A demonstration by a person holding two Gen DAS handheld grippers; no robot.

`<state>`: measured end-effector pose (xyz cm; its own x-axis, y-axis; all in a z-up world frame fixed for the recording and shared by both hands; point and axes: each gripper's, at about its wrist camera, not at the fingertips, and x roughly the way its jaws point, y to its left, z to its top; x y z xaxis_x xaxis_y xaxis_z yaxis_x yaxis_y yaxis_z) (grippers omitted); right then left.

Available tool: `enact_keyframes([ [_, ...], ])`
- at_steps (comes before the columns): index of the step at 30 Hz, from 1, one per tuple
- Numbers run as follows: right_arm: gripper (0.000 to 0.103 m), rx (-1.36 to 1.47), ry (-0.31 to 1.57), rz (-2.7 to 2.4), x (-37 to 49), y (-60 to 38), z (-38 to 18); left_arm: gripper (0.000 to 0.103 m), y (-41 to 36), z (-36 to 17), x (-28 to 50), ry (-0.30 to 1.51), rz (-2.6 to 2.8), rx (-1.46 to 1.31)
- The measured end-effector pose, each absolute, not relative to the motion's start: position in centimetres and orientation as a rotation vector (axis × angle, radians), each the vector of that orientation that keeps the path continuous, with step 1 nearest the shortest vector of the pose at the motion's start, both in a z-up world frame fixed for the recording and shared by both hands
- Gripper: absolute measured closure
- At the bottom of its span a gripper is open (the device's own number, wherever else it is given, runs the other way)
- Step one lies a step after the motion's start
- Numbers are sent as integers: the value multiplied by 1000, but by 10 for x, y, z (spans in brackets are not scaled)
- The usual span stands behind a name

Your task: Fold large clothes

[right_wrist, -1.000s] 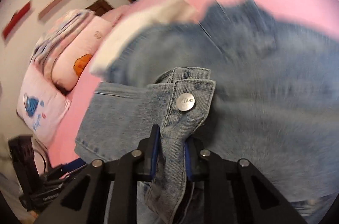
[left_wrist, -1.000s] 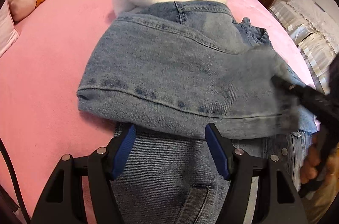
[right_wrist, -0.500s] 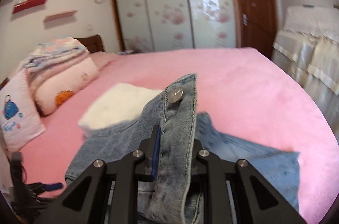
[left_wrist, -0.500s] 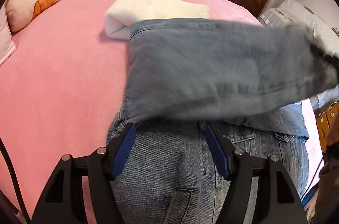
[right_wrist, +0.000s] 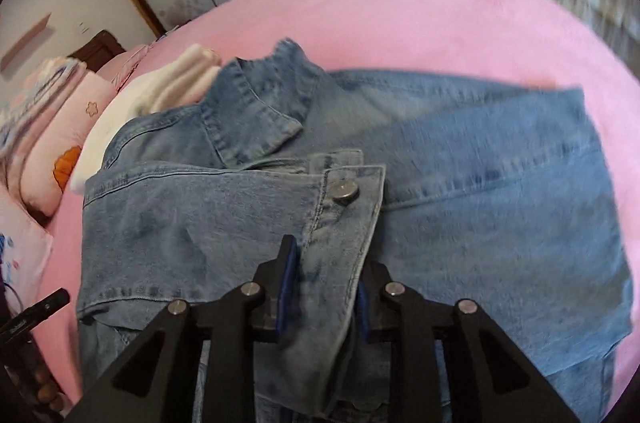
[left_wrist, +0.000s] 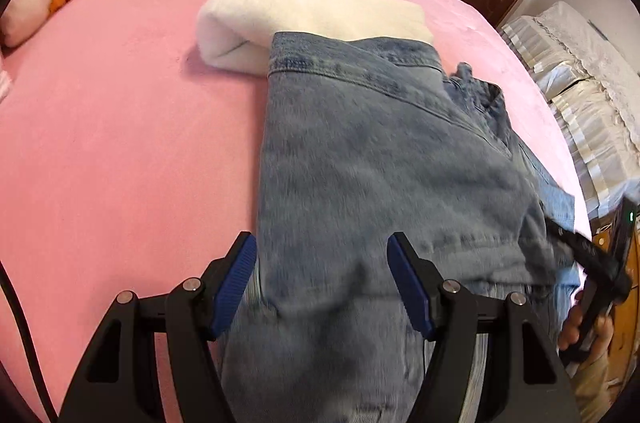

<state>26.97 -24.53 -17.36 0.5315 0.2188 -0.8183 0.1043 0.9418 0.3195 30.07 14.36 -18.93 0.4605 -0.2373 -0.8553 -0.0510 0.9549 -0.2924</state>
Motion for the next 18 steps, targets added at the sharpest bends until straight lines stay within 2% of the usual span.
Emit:
enact_keyframes([
  [1,64,405,1020,83,268,-254,-176,37,145,-191,308,1095,-116,-294],
  [4,59,516,1006,122,255,-268,-176,37,149,-199,333,1120,-127,-289],
  [9,58,618,1040,199,253,-284,-182,36,158,-237,367,1227,-163,-380],
  [15,58,634,1091,280,285,-276,-194,33,154,-246,378,1213,-194,-405],
  [16,62,617,1102,289,291,-272,-196,33,151,-245,379,1211,-192,-400],
  [17,71,580,1104,289,295,-266,-195,34,149,-245,379,1212,-187,-391],
  [18,88,528,1103,275,298,-261,-191,35,146,-244,380,1206,-182,-382],
])
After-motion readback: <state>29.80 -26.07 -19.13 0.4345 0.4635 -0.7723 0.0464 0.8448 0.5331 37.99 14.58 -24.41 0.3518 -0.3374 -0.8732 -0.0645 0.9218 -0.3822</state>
